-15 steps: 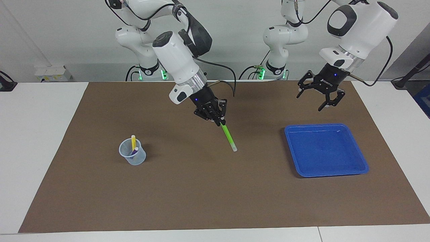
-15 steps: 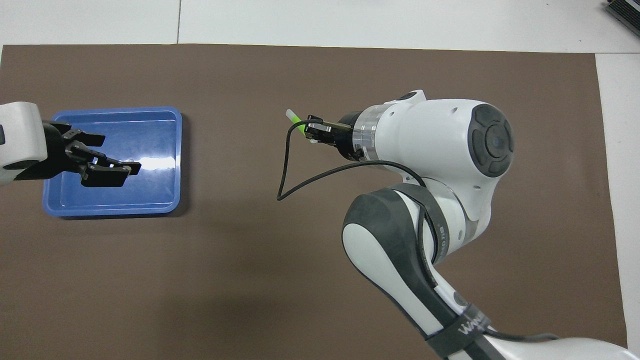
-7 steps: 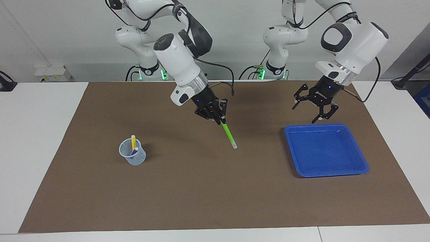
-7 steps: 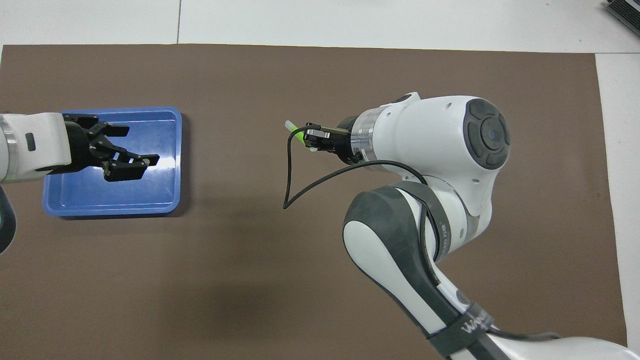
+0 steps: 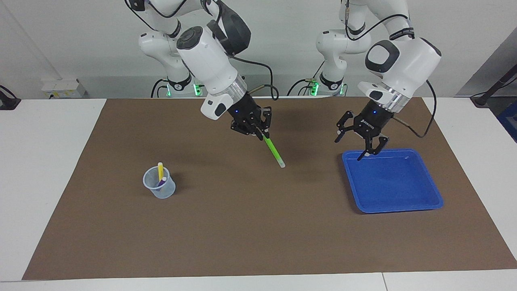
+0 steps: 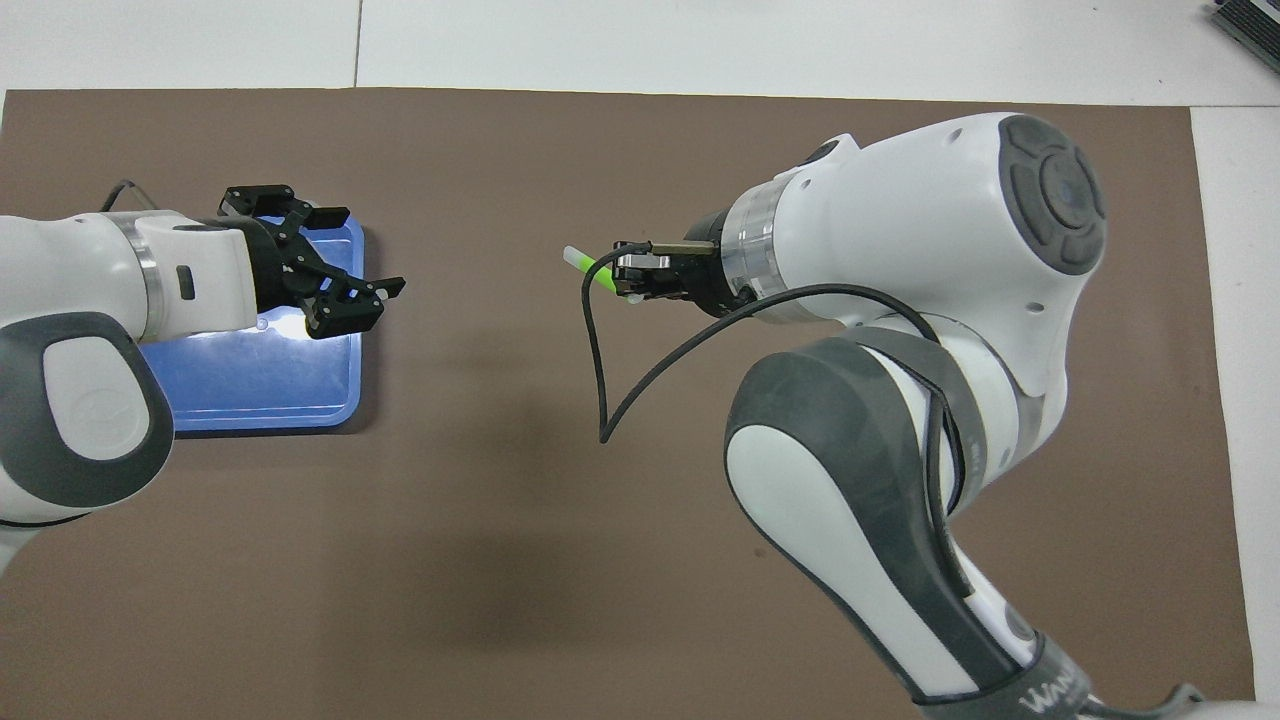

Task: Right arm passes pens to left for tray arrangement
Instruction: 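Carry the pen toward the left gripper while the left gripper reaches out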

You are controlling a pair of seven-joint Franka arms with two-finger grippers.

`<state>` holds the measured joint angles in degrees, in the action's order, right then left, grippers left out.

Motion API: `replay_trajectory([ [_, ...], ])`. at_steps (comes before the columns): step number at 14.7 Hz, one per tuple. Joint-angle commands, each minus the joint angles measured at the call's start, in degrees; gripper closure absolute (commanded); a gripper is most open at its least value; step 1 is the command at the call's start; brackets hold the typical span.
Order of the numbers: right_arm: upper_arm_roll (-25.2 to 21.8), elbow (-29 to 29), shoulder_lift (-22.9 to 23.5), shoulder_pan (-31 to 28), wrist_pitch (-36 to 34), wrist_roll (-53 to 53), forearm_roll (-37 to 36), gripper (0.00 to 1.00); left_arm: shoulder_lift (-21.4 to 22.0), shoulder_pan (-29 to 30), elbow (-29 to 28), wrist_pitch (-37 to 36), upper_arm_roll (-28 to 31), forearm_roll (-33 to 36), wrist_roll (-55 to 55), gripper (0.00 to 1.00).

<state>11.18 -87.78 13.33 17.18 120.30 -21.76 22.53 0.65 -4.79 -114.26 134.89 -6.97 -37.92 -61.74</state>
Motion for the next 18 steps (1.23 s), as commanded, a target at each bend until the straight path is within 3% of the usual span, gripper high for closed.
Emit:
replay_trajectory([
  [1, 0.07, 1.74, 1.17, 0.84, -0.16, 1.02, 0.76, 0.86, 0.58, -0.13, -0.70, -3.21, 0.99, -1.80, 15.51, 0.06],
  [6, 0.33, 1.82, 1.61, 2.06, 3.27, -0.73, 0.76, 0.86, 0.84, -0.04, -0.44, -6.83, 0.90, -2.24, 32.42, 0.08],
  [9, 0.33, 1.82, 1.87, 2.86, 3.54, -0.91, 0.93, 0.86, 0.67, -0.04, 1.84, -13.94, 0.90, -2.85, 52.63, 0.08],
  [18, 0.25, 1.82, 1.70, 2.95, 3.36, -1.26, 0.93, 0.86, -0.04, -0.74, 4.57, -18.08, 0.73, -6.29, 98.70, 0.09],
])
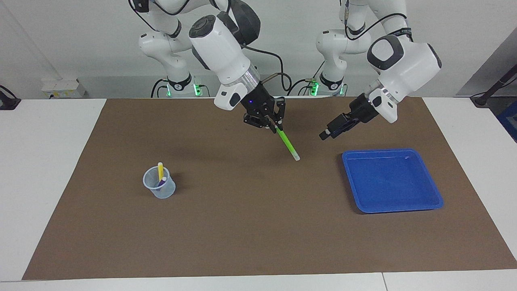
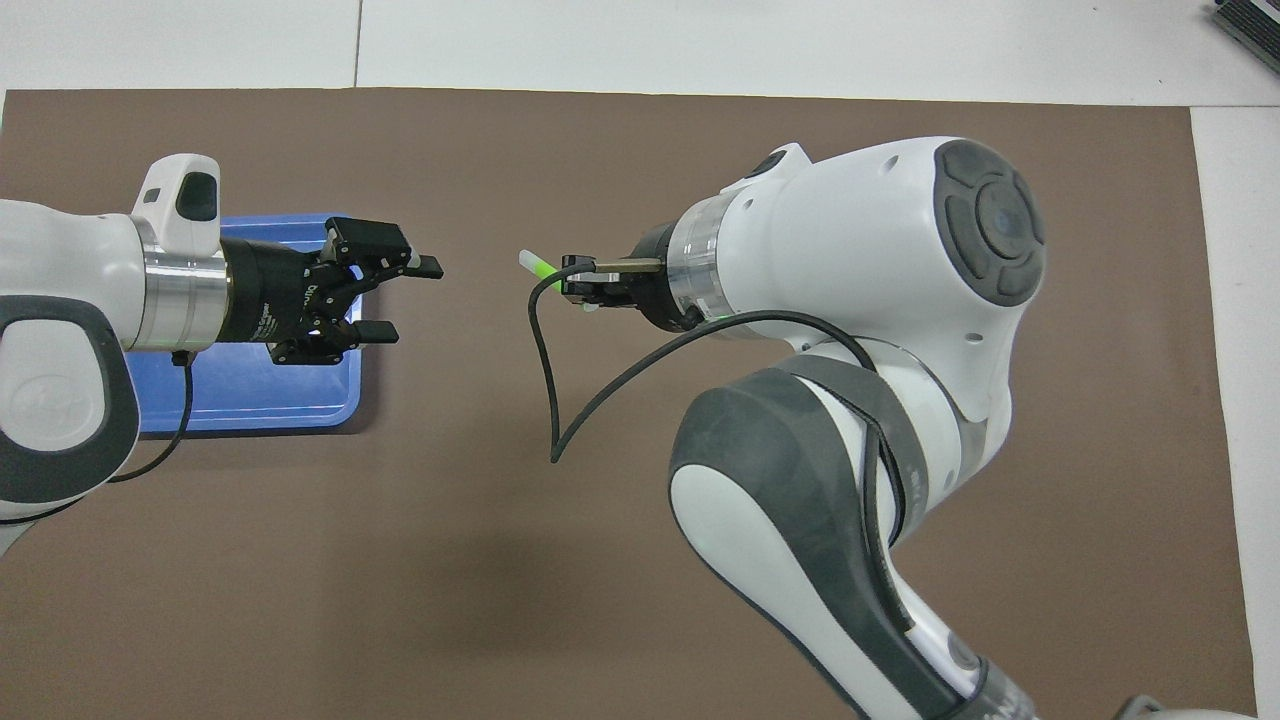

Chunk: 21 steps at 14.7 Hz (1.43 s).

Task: Right arm passes pens to left for tray arrangement
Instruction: 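Carry the pen toward the left gripper while the left gripper reaches out, then close the left gripper on the green pen held by the right gripper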

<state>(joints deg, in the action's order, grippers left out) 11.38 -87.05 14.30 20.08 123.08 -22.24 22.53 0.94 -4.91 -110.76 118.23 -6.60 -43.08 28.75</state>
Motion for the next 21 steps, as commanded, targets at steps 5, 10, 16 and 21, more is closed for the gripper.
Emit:
replay_trajectory([
  [5, 0.04, 1.09, 0.73, 0.14, 0.58, -1.75, 0.93, 0.86, -0.50, 0.16, 2.13, -3.98, 0.18, -6.57, 16.75, 0.13],
  [10, 0.13, 1.09, 0.99, 0.58, 1.19, -2.72, 0.76, 0.86, -4.80, -3.68, 4.24, 1.54, -0.43, -14.66, 26.08, 0.17],
  [16, 0.04, 1.09, 2.58, 3.48, 5.06, -5.62, -0.47, 0.86, -5.07, -5.55, 3.36, 4.02, -0.35, -14.66, 26.53, 0.28],
  [21, 0.04, 1.09, 2.58, 3.48, 5.07, -5.62, -0.47, 0.86, -5.07, -4.58, 3.19, 3.14, -0.35, -11.42, 26.01, 0.37],
])
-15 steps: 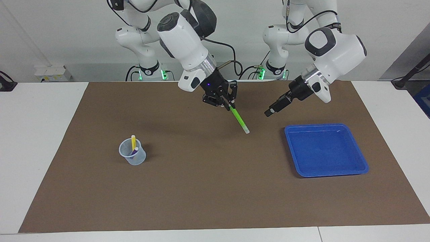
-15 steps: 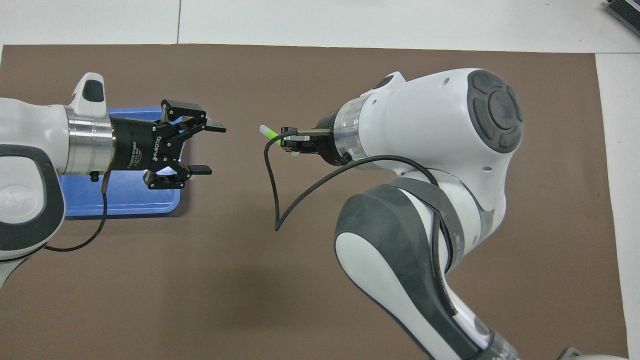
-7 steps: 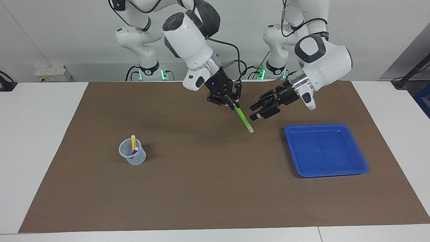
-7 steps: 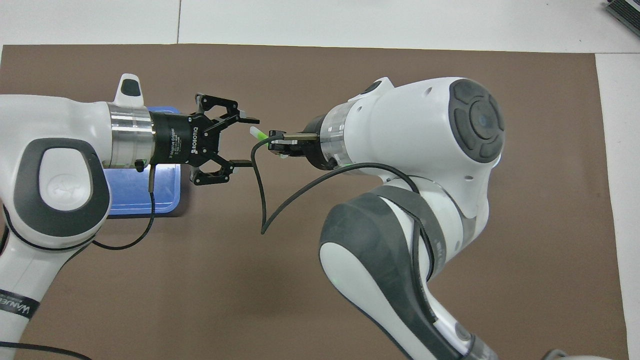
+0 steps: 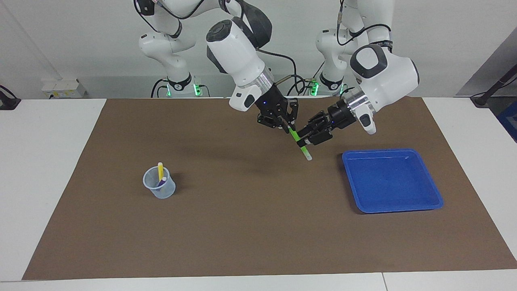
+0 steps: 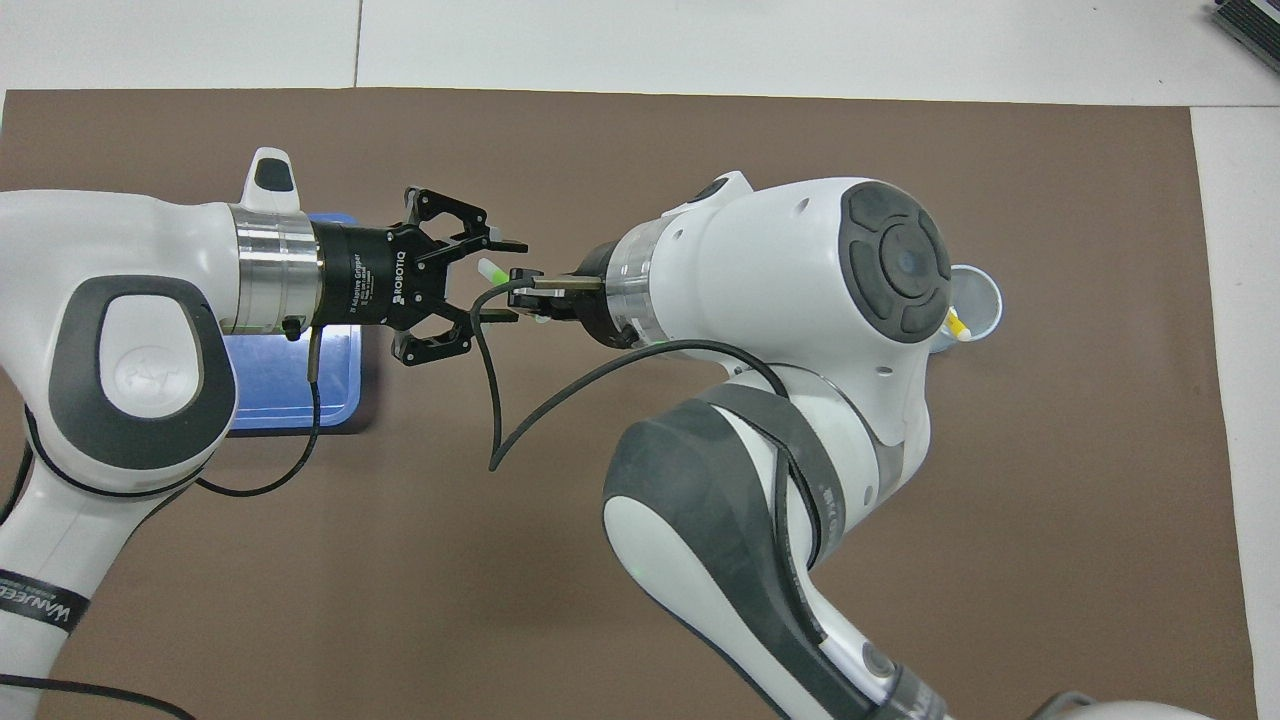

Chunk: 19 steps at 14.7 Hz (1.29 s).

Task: Right arm passes pens to left for tray arrangement
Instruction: 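Close the left gripper on the green pen held by the right gripper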

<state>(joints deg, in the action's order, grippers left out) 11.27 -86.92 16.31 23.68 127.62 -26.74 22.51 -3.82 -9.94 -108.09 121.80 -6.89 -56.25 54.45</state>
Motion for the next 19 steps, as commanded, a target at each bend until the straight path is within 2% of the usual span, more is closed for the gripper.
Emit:
replay_trajectory([
  [1, 0.24, 0.96, 0.56, -0.12, 0.52, -1.12, -0.45, 0.86, -0.31, 0.19, 0.16, 0.01, -0.05, 1.67, 0.22, 0.37],
  [5, 0.16, 0.96, 0.56, -0.21, 0.52, -1.12, -0.45, 0.86, -0.31, -0.34, -0.63, 1.78, -0.05, 2.11, 0.04, 0.43],
  [8, 0.16, 0.96, 0.56, -0.12, 0.43, -1.12, -0.45, 0.86, -0.13, -0.34, -1.51, 1.95, 0.04, 2.28, -1.00, 0.55],
  [11, 0.16, 0.96, 0.56, -0.12, 0.43, -1.12, -0.54, 0.86, -0.13, -0.43, -1.77, 2.57, -0.05, 3.08, -1.36, 0.58],
  [15, 0.16, 0.96, 0.47, -0.21, 0.43, -1.03, -0.54, 0.86, -0.13, -0.43, -1.69, 2.57, -0.05, 3.16, -1.36, 0.96],
  [16, 0.16, 0.96, 0.47, -0.21, 0.35, -1.03, -0.54, 0.86, -0.22, -0.43, -1.69, 2.48, -0.05, 3.16, -1.36, 1.00],
  [19, 0.16, 0.96, 0.47, -0.21, 0.26, -1.03, -0.62, 0.86, -0.22, -0.43, -1.60, 2.30, -0.05, 3.43, -1.54, 1.00],
])
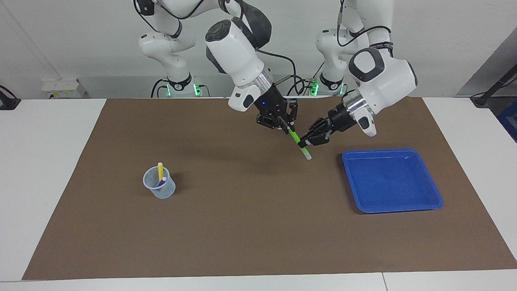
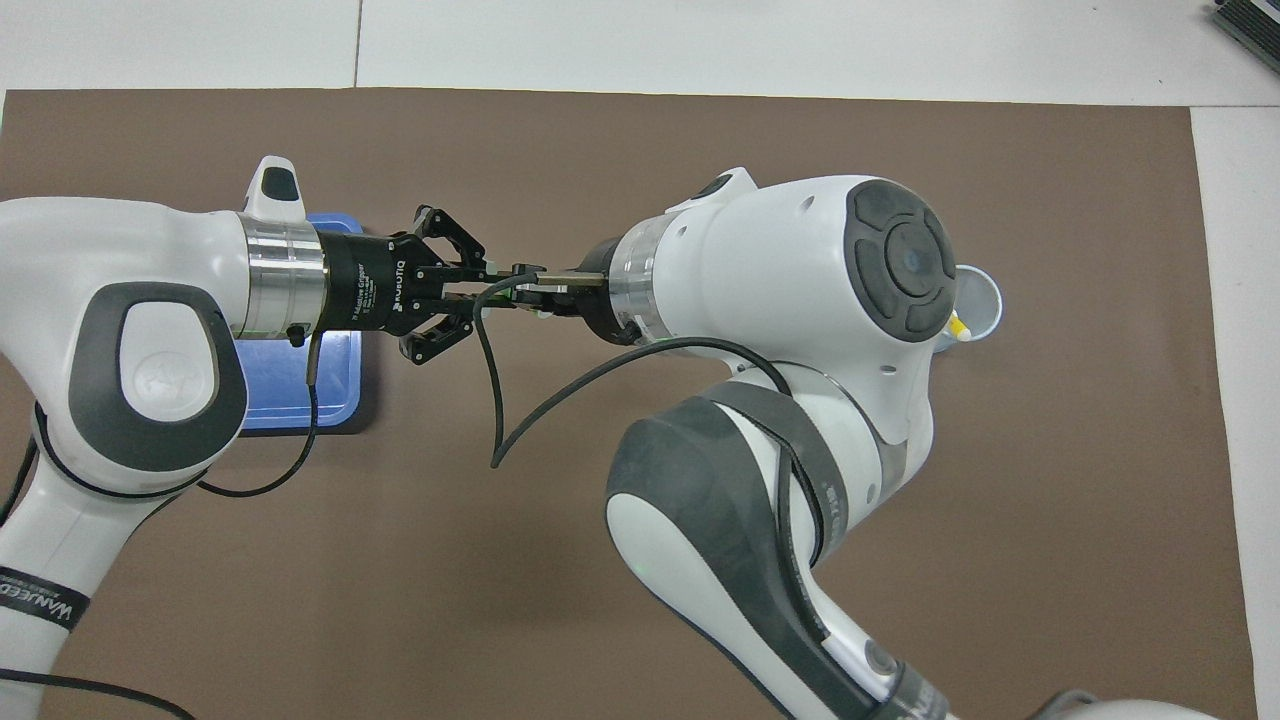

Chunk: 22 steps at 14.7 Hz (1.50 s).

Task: Right arm passes pens to left for tray arrangement
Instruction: 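Carry the pen into the tray with the left gripper while the right gripper returns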

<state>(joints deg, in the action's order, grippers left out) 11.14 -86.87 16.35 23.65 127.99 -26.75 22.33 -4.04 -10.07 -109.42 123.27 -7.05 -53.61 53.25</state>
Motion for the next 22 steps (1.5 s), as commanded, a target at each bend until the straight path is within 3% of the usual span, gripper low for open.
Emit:
replay_trajectory([
  [1, 0.29, 0.91, 0.43, -0.18, -0.10, -1.03, -0.62, 0.86, -0.01, -0.31, -0.18, 0.74, 0.11, 0.79, -0.34, 1.00],
  [3, 0.29, 0.91, 0.43, -0.27, -0.10, -1.03, -0.62, 0.83, 0.08, -0.22, -0.09, 0.30, 0.11, 0.87, -0.34, 1.00],
  [4, 0.29, 0.91, 0.43, -0.27, 0.07, -1.03, -0.71, 0.75, 0.08, 0.13, 0.00, -0.14, 0.11, 0.87, -0.43, 1.00],
  [7, 0.29, 0.91, 0.43, -0.53, 0.07, -0.94, -0.80, 0.02, 0.17, 0.57, 0.09, -1.54, 0.20, 0.87, -1.40, 1.00],
  [11, -0.15, 0.91, -0.53, -2.19, -1.85, -0.33, -1.32, 0.00, 0.17, 3.11, 0.35, -4.35, 0.37, 6.39, -7.08, 1.00],
  [15, 0.02, 0.38, -5.27, -9.91, -12.30, 8.17, -2.64, 0.00, 0.35, 6.37, 0.35, -7.69, 0.38, 12.81, -17.81, 1.00],
  [18, -0.06, -0.14, -6.77, -17.29, -19.07, 19.75, -2.64, 0.00, 0.35, 8.22, 0.35, -7.96, 0.46, 21.59, -26.68, 1.00],
  [22, -0.15, -5.14, -9.22, -24.87, -21.46, 27.61, -5.69, 0.00, 0.26, 11.11, 0.18, -7.87, 0.46, 31.43, -36.35, 1.00],
])
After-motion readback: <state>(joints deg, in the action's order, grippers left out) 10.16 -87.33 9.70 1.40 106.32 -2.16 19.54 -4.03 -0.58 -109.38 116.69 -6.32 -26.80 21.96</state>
